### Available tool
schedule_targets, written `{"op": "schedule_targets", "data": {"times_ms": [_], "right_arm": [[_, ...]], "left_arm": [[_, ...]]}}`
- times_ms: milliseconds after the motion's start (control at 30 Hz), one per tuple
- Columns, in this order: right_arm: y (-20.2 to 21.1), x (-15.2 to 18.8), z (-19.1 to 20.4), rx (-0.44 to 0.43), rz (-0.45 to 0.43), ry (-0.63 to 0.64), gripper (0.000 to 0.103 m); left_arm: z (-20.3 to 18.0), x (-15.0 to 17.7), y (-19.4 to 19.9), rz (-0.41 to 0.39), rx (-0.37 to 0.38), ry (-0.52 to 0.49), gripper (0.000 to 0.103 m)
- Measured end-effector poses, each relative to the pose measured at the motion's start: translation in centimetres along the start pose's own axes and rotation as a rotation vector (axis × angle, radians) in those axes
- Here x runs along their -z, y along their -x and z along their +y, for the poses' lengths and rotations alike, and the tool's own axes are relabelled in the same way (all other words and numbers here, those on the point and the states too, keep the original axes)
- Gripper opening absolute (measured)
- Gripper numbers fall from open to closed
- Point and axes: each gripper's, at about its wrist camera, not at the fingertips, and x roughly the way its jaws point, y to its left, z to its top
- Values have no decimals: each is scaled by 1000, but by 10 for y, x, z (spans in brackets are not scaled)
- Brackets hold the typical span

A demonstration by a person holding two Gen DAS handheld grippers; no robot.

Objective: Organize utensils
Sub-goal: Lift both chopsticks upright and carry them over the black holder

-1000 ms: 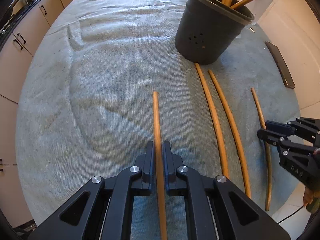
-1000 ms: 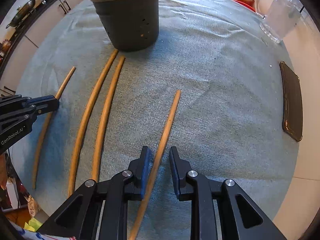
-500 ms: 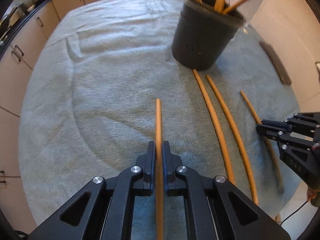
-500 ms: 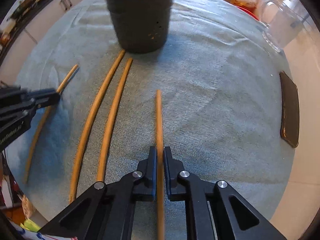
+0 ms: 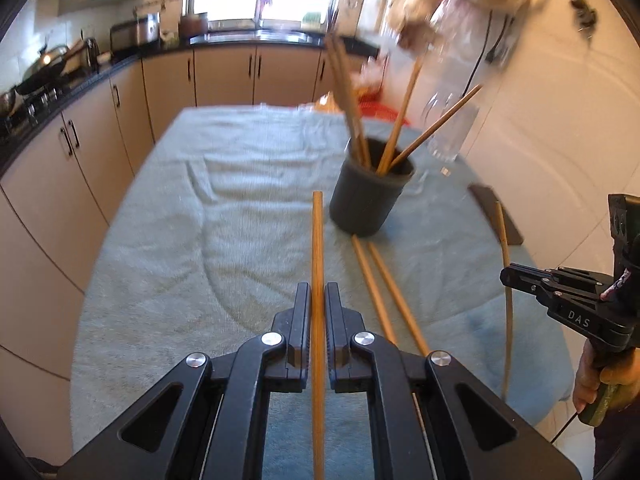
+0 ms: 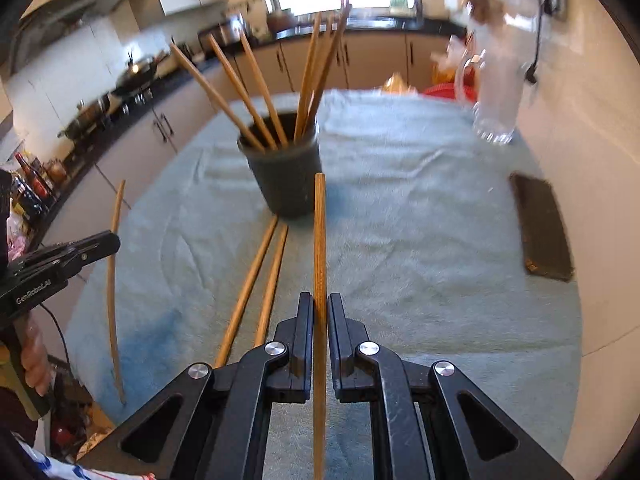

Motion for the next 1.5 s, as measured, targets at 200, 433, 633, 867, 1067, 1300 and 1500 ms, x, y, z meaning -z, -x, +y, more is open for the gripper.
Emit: {"op": "schedule_targets", "data": {"times_ms": [200,433,633,867,1067,1300,1500], "right_arm": [[22,8,-1,-8,-110,1,7],[41,17,1,-27,-169,14,7],[52,19,6,-19,-210,36,7],[61,8,8,-33,-268,24,7],[66,-5,7,-49,-321,4,7],[71,-43,7,-72,-402,-26,7],[67,-92,8,-91,-502,-73,7]], "left_arm": [[-8,11,31,-122,10,9,6],[-19,22,48,-185,-23,-24,6],[-21,24,68,-237,-8,-34,6],[-19,15,76,-281,17,-2,6],[-19,0,82,-324,31,13,6],[-24,-35,88,-375,78,27,6],[-35,-81,81,-443,67,18,6]]}}
